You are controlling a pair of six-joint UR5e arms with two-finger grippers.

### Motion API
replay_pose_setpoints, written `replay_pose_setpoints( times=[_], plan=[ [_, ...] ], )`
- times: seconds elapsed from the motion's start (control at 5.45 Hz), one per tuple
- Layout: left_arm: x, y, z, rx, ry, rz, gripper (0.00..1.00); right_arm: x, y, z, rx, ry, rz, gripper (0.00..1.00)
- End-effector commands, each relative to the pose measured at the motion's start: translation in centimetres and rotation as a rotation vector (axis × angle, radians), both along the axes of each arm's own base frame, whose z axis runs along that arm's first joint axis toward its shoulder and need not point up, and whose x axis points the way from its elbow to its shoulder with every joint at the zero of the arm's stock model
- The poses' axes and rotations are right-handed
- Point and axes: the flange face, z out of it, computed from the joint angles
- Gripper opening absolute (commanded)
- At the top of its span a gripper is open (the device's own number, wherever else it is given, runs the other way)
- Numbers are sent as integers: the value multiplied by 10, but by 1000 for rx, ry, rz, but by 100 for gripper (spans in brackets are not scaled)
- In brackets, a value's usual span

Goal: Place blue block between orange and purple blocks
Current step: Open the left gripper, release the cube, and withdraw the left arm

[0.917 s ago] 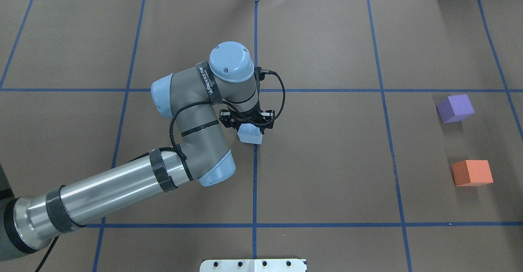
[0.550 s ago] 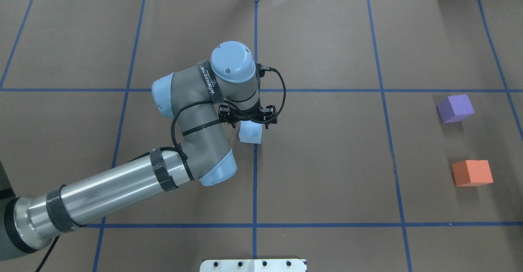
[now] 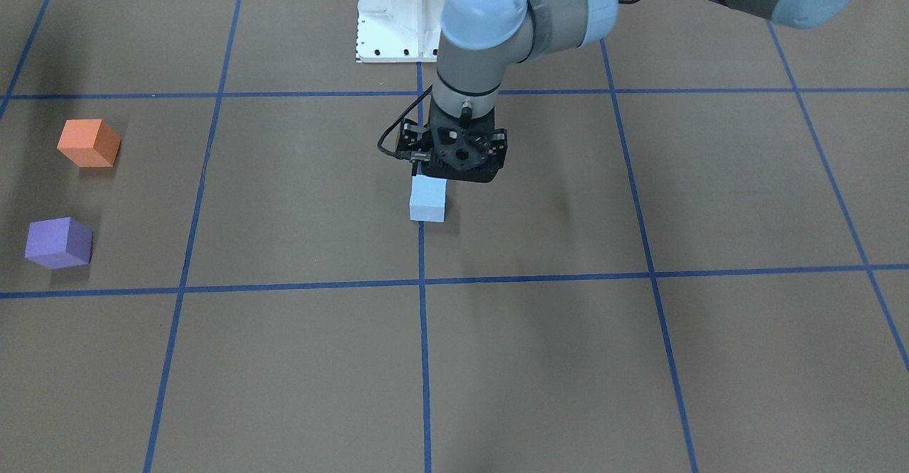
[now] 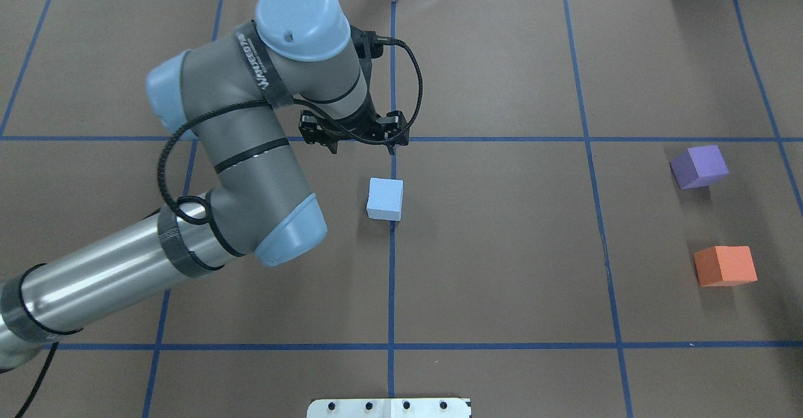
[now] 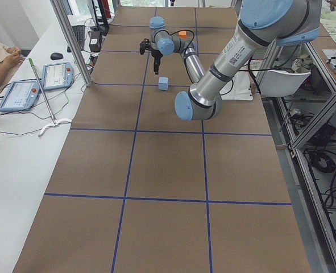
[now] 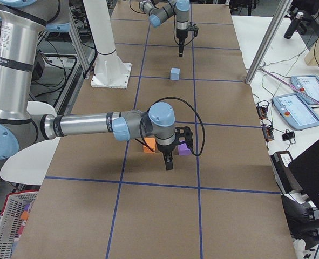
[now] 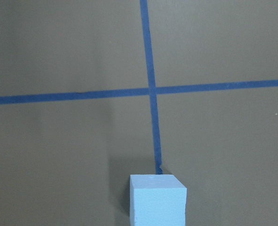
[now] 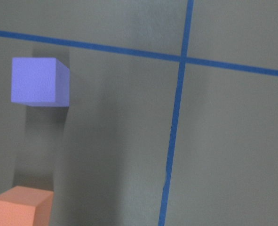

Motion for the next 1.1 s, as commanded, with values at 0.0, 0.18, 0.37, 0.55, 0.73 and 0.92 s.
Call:
replay_pose_setpoints(
  times=[0.0,0.18,0.37,0.55,0.73,0.92],
  plan=[
    [-147,-40,92,55,-82,-76,100,-6,-10,-9,80,-79,-26,100],
    [-223,-64,175,173,-231,90,100,-11,-8,-29,97,-154,-44,100],
    [-285,-66,256,79,-300,61,100,-16,-22,-52,135,-191,-58,100],
    [-340,-49,332,160,-364,159,100,-39,-43,-109,170,-284,-89,99],
    [-400,-46,394,171,-408,251,100,-99,-53,-155,113,-299,-100,99],
    [-463,-24,442,123,-371,236,100,-184,-56,-207,57,-265,-57,99]
  ],
)
